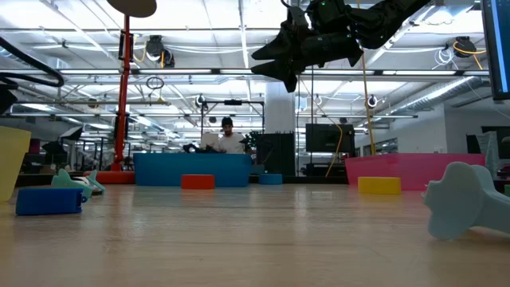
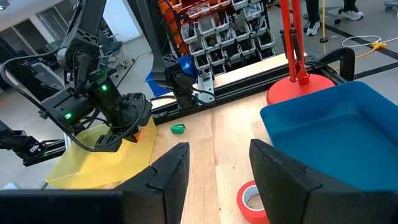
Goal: Pick and place Stapler, Stapler remover, tape
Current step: Put the orange tape into the yellow bin
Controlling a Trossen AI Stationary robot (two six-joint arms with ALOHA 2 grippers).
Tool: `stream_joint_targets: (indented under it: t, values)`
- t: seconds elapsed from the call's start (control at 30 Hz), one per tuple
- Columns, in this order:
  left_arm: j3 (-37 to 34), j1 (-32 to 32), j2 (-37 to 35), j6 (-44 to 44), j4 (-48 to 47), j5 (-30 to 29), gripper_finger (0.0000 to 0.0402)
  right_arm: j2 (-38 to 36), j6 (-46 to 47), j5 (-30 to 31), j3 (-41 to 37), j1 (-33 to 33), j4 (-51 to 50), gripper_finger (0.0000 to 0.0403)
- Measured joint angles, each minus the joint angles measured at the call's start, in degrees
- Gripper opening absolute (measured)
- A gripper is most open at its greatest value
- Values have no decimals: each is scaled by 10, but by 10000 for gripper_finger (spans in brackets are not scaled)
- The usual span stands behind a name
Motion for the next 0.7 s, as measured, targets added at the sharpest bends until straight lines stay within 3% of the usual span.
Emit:
stream_joint_targets:
  t: [0.7]
  values:
    - [0, 0, 0, 8, 7, -19, 83, 0, 0, 0, 0, 0, 0, 160]
